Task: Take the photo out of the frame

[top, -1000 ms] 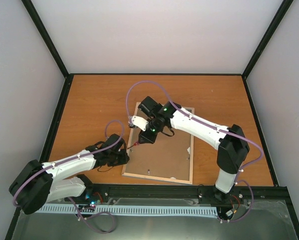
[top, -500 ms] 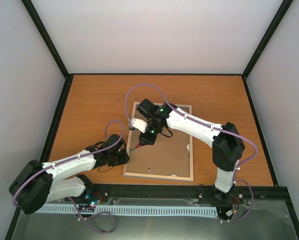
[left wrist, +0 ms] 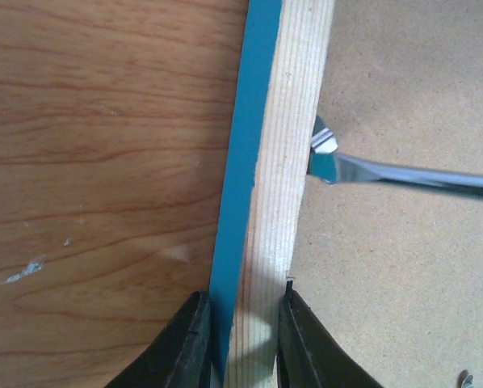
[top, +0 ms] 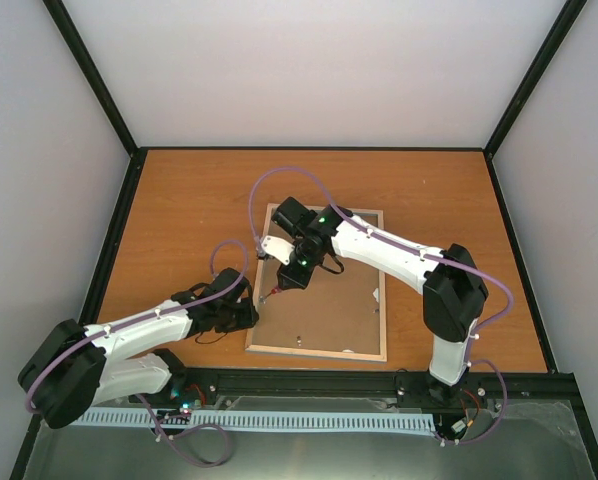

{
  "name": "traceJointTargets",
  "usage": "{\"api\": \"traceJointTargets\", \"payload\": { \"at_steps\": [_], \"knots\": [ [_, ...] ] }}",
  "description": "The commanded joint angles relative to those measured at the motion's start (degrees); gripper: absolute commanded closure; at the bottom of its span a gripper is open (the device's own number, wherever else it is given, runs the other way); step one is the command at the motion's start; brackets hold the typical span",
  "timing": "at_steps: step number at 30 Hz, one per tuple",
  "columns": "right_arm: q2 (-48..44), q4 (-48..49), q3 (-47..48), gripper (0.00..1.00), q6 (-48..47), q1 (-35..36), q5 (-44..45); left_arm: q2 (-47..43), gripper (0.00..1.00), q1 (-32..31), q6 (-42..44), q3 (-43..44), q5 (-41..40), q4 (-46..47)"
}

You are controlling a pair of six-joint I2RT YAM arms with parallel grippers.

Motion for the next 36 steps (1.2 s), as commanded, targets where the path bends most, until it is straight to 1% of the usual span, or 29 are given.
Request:
{"api": "traceJointTargets", "payload": {
  "at_steps": [1, 7, 14, 19, 29, 31, 33, 36],
  "knots": [
    [1.1, -0.6, 1.1, 0.97, 1.0, 0.5, 4.9, 0.9, 0.9, -0.2, -2.0, -0.5, -0.1, 1.7],
    [0.9, -1.1, 0.7, 0.97, 1.5, 0.5, 6.9, 1.0, 0.9, -0.2, -2.0, -0.5, -0.3, 1.7],
    [-0.5, -3.6, 0.4, 0.97, 0.3, 0.5, 4.3, 1.2, 0.91, -0.2, -2.1, -0.5, -0.3, 1.5],
    [-2.5, -4.7, -1.7, 0.97, -1.0, 0.5, 2.8, 1.2, 0.91, -0.2, -2.3, -0.4, -0.7, 1.3],
    [-8.1, -6.4, -3.9, 0.97, -2.3, 0.5, 7.0, 1.1, 0.91, -0.2, -2.4, 0.3, -1.2, 0.5],
    [-9.3, -6.2, -4.0, 0.97, -2.3, 0.3, 7.2, 1.0, 0.86, -0.2, -2.5, 1.2, -2.0, -0.5],
    [-10.8, -6.1, -4.3, 0.97, -2.4, -0.3, 7.7, 0.6, 0.77, -0.3, -2.2, 3.2, -2.8, -2.1],
    [-14.4, -5.5, -6.4, 0.97, -3.2, -3.1, 7.3, -0.9, 0.66, -0.3, -1.6, 7.7, -4.1, -5.6]
  ]
}}
